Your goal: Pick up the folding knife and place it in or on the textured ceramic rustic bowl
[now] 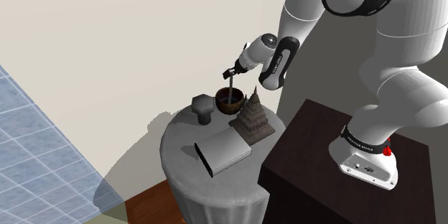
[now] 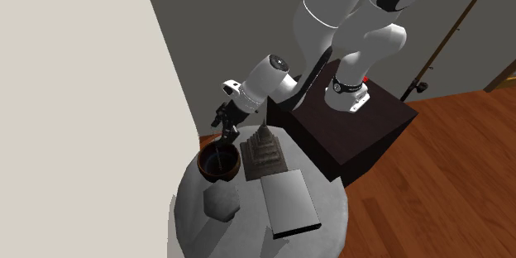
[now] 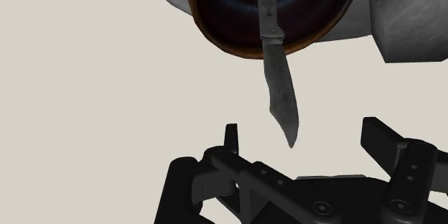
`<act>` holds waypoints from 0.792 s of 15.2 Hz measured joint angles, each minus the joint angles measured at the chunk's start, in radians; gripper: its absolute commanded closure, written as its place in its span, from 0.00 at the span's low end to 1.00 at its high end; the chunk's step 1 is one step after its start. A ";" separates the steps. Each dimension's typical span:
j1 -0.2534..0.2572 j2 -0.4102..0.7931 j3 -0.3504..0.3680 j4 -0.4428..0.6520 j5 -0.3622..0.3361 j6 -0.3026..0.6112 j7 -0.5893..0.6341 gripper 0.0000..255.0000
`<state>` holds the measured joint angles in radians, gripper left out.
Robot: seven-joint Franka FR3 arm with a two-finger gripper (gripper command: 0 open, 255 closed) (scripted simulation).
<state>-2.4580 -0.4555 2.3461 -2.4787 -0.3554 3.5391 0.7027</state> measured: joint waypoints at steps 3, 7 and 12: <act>0.075 0.049 -0.064 -0.046 0.024 -0.015 -0.032 0.00; 0.263 0.146 -0.227 -0.123 0.088 -0.057 -0.111 0.00; 0.279 0.154 -0.242 -0.130 0.093 -0.061 -0.118 0.00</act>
